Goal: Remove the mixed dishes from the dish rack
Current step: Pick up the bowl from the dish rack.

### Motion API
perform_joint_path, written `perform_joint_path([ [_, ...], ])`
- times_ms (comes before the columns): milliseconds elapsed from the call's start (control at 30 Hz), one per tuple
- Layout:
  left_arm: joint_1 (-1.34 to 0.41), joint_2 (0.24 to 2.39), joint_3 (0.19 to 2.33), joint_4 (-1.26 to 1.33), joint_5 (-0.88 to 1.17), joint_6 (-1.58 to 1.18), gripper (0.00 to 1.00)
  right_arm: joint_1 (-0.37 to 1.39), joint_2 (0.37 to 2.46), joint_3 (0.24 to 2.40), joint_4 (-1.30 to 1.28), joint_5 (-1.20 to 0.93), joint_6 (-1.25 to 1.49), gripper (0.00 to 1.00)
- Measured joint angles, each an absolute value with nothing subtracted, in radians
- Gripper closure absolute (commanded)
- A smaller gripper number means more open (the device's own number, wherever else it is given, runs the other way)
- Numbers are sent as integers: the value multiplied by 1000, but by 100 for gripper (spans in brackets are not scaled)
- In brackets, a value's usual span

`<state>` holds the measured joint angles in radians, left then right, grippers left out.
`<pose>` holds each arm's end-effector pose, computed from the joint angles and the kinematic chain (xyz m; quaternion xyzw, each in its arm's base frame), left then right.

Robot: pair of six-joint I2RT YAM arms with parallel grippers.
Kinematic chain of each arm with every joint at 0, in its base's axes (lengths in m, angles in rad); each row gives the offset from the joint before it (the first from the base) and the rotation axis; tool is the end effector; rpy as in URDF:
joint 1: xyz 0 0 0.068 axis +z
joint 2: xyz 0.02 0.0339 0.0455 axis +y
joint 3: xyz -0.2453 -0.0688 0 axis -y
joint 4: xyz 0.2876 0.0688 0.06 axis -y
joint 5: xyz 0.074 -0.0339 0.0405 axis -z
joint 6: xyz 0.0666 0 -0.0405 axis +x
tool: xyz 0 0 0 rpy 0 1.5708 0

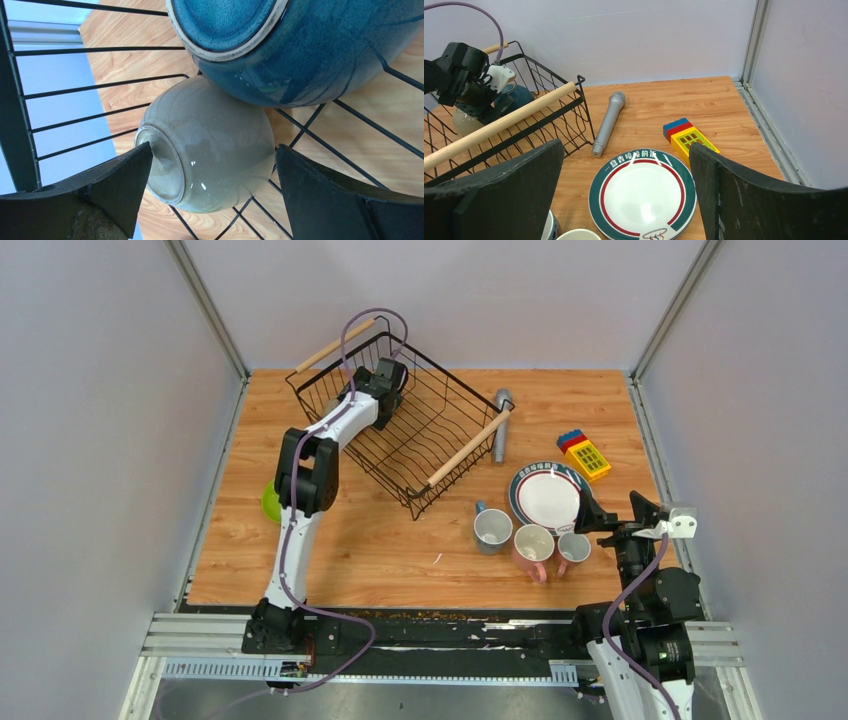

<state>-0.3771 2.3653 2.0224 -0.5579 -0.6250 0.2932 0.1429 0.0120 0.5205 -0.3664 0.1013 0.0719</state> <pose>0.5402 -0.1720 0.1448 0.2001 0.8819 0.2770 0.3247 0.1351 0.0126 0.3287 0.0150 0.6552 0.0479 0.7538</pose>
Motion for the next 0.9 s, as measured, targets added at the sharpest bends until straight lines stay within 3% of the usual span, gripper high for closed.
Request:
perform_joint_path([
  [767,-394,2444,2023,-435,-778,362,0,143,12,520,-359,84,72,6],
  [900,-396,2454,2023,-414,-811,362,7,143,12,516,-358,84,72,6],
])
